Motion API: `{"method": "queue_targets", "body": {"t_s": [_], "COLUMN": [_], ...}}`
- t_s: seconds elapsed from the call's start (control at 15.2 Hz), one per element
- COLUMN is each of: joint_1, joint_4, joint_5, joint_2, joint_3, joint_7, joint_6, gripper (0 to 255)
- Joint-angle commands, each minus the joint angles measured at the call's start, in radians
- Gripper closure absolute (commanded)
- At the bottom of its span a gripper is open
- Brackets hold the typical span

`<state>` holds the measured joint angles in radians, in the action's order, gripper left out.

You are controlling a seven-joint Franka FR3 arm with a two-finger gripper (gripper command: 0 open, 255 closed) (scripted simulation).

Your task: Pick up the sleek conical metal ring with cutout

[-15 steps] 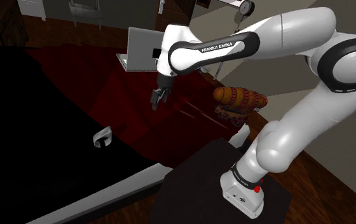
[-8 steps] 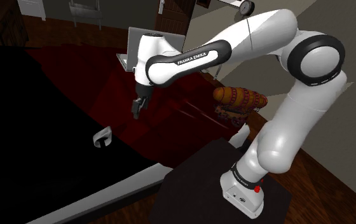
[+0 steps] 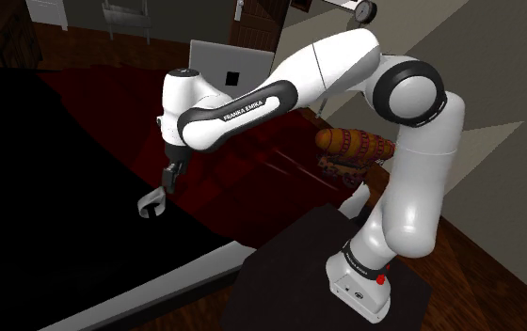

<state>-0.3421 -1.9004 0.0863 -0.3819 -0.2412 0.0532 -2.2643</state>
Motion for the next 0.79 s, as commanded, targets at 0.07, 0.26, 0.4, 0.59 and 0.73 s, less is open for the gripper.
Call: {"method": "queue_targets", "body": {"t_s": [0.07,0.26,0.4,0.59,0.73], "joint_1": [-0.04,-0.05,-0.052,-0.056,-0.056], "joint_4": [0.098,0.109,0.106,0.103,0.102], "joint_5": [0.045,0.055,0.06,0.068,0.069], "joint_2": [-0.102,-0.133,-0.15,-0.176,-0.181], "joint_3": [-0.004,0.0,0.003,0.008,0.009], "joint_7": [0.001,-0.001,-0.004,-0.008,-0.009], "joint_6": [-0.004,-0.024,-0.043,-0.072,-0.078], "gripper": [0,0,0,0,0]}}
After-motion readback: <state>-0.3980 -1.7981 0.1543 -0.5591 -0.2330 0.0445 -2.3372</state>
